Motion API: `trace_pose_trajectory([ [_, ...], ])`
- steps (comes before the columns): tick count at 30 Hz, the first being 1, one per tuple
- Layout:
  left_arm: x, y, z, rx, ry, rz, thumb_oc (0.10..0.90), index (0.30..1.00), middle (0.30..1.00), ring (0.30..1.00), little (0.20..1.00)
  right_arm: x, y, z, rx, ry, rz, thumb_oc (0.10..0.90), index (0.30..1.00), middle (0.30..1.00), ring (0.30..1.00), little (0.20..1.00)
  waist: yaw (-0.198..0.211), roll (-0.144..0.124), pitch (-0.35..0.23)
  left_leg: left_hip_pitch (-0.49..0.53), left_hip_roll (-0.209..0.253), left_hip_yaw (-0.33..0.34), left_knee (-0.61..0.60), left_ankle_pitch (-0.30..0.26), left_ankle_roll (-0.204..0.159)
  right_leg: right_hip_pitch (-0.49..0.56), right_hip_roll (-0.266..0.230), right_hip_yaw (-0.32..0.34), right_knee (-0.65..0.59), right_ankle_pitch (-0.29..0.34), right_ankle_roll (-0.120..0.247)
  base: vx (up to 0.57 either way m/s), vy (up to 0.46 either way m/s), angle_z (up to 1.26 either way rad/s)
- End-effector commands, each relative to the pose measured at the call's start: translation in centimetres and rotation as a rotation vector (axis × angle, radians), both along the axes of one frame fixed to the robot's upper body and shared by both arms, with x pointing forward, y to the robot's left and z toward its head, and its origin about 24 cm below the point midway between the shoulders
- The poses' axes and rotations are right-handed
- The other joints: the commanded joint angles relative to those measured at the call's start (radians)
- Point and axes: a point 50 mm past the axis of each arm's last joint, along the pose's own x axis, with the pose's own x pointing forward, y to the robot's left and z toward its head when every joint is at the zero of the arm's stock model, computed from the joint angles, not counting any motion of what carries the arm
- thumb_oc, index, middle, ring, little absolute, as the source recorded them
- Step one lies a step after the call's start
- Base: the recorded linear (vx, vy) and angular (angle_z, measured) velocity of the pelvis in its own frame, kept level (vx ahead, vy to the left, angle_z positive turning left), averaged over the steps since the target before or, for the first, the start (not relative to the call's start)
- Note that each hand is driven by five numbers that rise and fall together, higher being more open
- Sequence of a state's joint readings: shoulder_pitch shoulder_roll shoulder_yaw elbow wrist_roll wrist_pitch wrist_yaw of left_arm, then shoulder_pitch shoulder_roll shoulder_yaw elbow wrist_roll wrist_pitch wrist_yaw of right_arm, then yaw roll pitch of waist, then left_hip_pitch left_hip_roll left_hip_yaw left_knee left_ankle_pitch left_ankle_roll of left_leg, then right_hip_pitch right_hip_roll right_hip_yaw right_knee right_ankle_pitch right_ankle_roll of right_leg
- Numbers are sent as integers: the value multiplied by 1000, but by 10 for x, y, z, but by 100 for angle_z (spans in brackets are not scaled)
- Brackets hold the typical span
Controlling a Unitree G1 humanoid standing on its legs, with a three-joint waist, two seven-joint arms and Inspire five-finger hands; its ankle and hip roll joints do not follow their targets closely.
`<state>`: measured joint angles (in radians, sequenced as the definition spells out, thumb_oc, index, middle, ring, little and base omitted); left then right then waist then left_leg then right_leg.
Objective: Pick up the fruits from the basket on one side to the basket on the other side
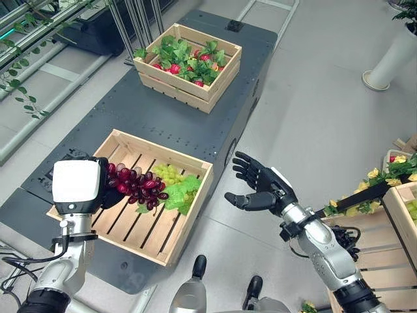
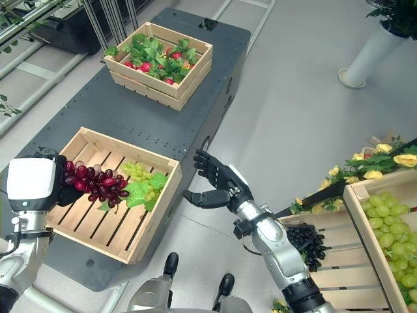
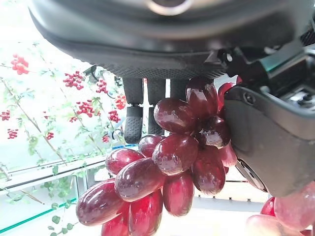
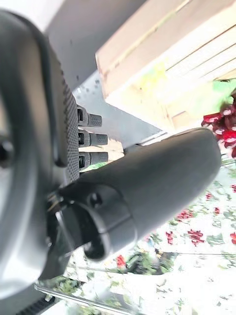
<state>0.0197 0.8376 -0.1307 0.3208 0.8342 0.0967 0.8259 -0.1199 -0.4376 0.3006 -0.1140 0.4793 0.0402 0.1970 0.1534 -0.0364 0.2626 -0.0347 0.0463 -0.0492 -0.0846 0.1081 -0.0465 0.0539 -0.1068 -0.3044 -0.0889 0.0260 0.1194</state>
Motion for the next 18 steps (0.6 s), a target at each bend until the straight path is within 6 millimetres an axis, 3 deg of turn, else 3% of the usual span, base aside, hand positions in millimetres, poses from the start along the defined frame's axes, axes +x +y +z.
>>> trace_pose_trajectory([
  [1, 22, -2, 35, 51, -165, -27, 400, 300, 300, 300, 300, -6, 24, 31, 42, -129, 177, 800, 900, 900, 900, 900, 10, 15, -160, 23, -99, -26, -3, -88, 16, -5, 23, -3, 41, -26, -6, 0, 0, 0],
  [11, 35, -21, 36, -37, -180, -67, 400, 300, 300, 300, 300, -9, 63, 47, 40, -175, 272, 800, 900, 900, 900, 900, 39, 9, -180, 26, -102, -41, -3, -87, 14, 7, 15, -15, 35, -25, -2, 0, 0, 0],
  [18, 42, -33, 36, -104, -176, -102, 400, 300, 300, 300, 300, -5, 73, 54, 43, -213, 215, 800, 900, 900, 900, 900, 49, 12, -195, 23, -103, -46, -3, -85, 13, 11, 11, -16, 26, -19, 1, 0, 0, 0],
])
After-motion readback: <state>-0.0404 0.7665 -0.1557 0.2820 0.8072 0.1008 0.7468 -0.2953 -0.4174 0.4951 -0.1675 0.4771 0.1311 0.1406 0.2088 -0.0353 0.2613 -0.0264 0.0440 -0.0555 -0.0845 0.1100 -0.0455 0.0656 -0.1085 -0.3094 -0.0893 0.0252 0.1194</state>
